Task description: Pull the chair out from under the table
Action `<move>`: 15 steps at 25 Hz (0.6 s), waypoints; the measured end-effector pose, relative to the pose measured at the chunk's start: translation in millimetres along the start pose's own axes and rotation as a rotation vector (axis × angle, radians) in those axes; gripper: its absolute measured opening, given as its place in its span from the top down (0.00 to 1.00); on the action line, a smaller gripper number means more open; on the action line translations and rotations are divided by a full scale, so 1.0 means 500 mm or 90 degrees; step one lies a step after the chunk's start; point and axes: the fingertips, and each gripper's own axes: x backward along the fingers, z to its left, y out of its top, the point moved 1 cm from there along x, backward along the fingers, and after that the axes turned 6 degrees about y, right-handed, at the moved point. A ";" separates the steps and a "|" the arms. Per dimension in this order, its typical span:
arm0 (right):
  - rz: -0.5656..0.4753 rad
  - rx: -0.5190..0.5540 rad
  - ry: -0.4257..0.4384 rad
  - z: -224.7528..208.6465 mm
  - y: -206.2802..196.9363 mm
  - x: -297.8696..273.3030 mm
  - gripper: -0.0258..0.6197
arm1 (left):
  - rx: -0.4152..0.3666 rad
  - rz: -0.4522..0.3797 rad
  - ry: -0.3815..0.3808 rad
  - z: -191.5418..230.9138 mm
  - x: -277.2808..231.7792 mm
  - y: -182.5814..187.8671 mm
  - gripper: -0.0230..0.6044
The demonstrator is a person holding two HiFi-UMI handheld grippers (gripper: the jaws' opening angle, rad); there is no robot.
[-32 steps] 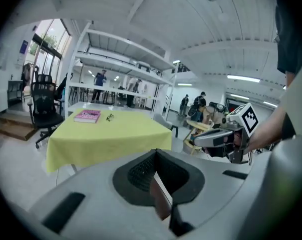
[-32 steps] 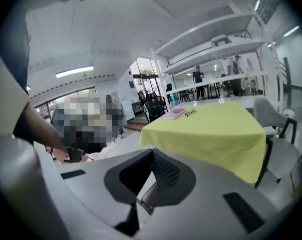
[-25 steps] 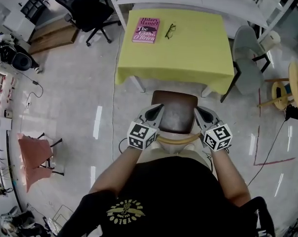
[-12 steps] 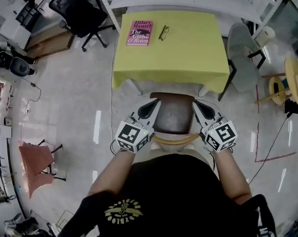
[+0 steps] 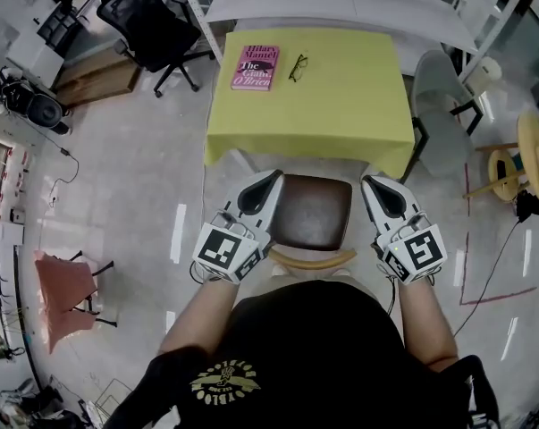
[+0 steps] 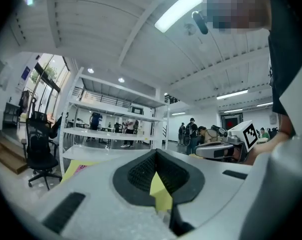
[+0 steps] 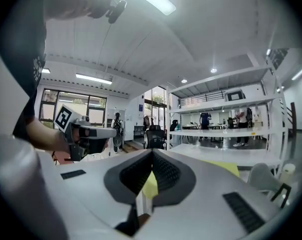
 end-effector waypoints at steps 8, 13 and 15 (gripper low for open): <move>-0.037 0.021 0.024 -0.021 0.062 0.041 0.94 | -0.017 -0.031 0.041 -0.021 0.000 0.042 0.95; -0.061 0.016 0.040 -0.036 0.083 0.056 0.94 | -0.004 -0.027 0.061 -0.038 -0.001 0.046 0.95; -0.065 0.014 0.046 -0.039 0.085 0.061 0.94 | -0.006 -0.026 0.069 -0.048 0.001 0.052 0.95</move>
